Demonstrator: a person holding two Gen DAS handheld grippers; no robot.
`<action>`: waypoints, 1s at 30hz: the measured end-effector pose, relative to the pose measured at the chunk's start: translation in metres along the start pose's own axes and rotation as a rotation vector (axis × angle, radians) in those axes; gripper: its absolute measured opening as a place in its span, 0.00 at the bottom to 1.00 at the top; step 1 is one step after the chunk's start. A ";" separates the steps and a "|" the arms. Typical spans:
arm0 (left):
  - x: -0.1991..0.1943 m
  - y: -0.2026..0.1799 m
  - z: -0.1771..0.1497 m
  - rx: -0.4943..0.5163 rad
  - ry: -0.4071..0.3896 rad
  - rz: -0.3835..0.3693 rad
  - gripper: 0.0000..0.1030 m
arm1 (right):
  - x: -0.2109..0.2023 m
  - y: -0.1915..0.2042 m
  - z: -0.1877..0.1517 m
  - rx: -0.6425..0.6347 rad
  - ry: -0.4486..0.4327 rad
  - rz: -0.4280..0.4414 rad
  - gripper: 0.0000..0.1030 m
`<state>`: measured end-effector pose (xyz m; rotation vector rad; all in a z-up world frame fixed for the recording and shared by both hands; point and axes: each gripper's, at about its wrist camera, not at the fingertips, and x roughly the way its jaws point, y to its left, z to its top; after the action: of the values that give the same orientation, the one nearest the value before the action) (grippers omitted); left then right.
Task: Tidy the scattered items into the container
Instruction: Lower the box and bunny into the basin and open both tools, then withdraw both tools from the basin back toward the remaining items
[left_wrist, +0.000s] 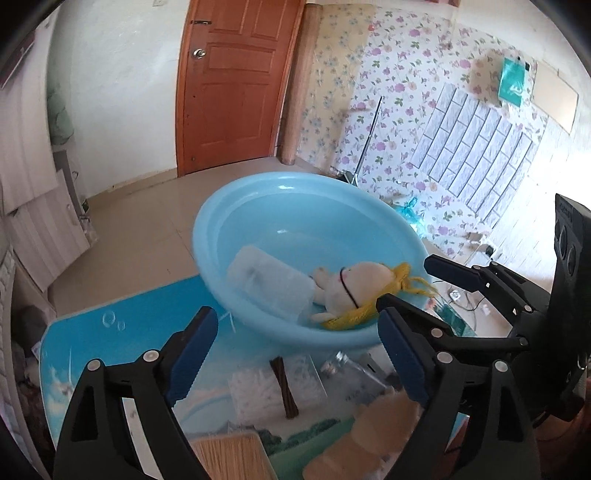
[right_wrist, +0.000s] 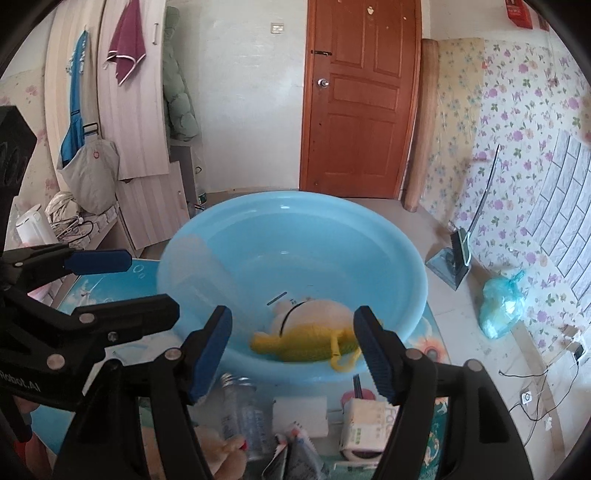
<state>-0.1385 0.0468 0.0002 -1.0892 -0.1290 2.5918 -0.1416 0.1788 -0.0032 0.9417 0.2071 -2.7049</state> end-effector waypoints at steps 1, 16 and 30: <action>-0.003 0.000 -0.003 -0.005 -0.001 0.001 0.87 | -0.003 0.001 -0.001 0.001 0.002 -0.002 0.66; -0.044 0.006 -0.048 -0.034 -0.016 0.072 0.96 | -0.033 0.004 -0.026 0.033 0.030 -0.008 0.66; -0.048 0.007 -0.073 -0.041 0.030 0.092 0.97 | -0.034 0.001 -0.043 0.083 0.079 0.015 0.66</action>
<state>-0.0570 0.0217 -0.0206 -1.1742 -0.1288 2.6633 -0.0906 0.1946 -0.0153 1.0709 0.1044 -2.6834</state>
